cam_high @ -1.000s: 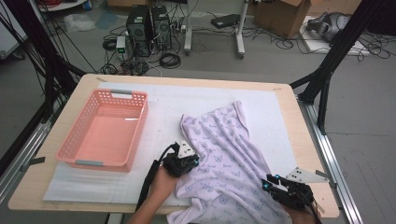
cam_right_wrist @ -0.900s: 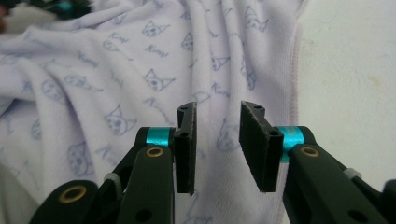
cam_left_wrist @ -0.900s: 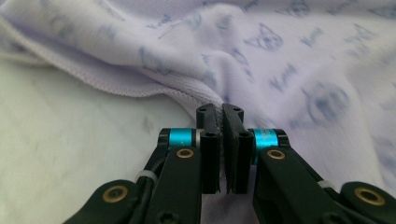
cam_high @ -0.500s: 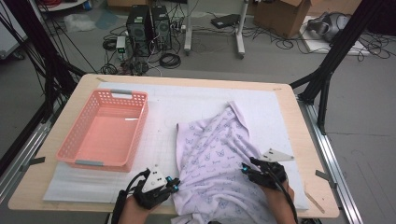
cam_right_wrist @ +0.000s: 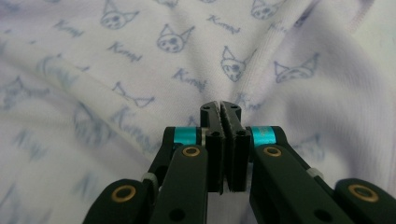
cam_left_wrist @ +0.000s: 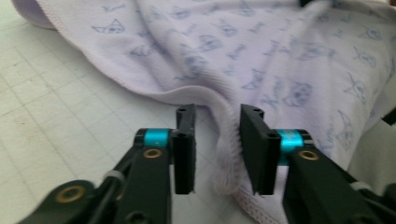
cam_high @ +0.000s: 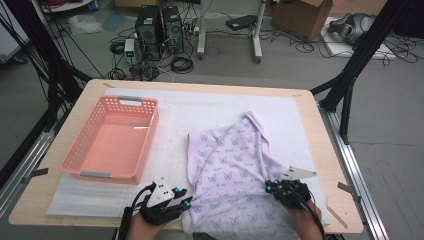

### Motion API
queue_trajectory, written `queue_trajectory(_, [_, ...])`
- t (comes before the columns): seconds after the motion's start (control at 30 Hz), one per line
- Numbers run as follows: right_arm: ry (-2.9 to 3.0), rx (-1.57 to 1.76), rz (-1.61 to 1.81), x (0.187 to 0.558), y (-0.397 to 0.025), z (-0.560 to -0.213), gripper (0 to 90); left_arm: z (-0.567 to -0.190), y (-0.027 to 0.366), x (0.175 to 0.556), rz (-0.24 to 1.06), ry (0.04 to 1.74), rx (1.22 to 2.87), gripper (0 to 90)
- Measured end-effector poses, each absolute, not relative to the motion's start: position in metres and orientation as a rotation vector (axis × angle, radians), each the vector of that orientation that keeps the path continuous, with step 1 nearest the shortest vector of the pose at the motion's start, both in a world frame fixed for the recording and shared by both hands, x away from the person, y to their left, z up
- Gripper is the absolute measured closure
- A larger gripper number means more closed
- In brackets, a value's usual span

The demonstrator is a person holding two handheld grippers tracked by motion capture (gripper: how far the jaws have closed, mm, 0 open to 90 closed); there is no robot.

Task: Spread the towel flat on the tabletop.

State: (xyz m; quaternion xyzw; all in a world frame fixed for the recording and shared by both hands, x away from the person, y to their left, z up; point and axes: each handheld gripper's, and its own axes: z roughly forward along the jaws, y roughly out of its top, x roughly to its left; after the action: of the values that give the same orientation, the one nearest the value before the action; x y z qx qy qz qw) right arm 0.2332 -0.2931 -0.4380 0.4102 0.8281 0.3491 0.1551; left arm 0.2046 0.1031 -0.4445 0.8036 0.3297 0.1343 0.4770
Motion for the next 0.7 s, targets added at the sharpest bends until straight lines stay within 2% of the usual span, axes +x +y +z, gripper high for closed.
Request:
queue_trajectory(0.07, [2.390,1.174,1.005,0.218,-0.302,-0.438,88.5,-0.444,0.103,0.207,0.327,0.833,1.945,51.6])
queue_trajectory(0.23, [2.454,1.160,1.043,0.187,-0.314,-0.435,88.4,-0.445,0.101,0.214,0.315,0.850,1.928,47.8])
queue_trajectory(0.37, [2.490,1.152,1.068,0.177,-0.316,-0.430,85.7,-0.443,0.102,0.220,0.320,0.862,1.906,47.0])
queue_trajectory(0.43, [2.435,1.165,1.119,0.179,-0.317,-0.425,76.5,-0.442,0.103,0.224,0.326,0.867,1.899,46.9])
queue_trajectory(0.53, [2.348,1.182,1.168,0.190,-0.318,-0.418,70.5,-0.441,0.103,0.232,0.332,0.881,1.885,46.5])
queue_trajectory(0.7, [2.172,1.257,1.141,0.220,-0.322,-0.417,68.8,-0.440,0.096,0.250,0.318,0.896,1.873,44.7])
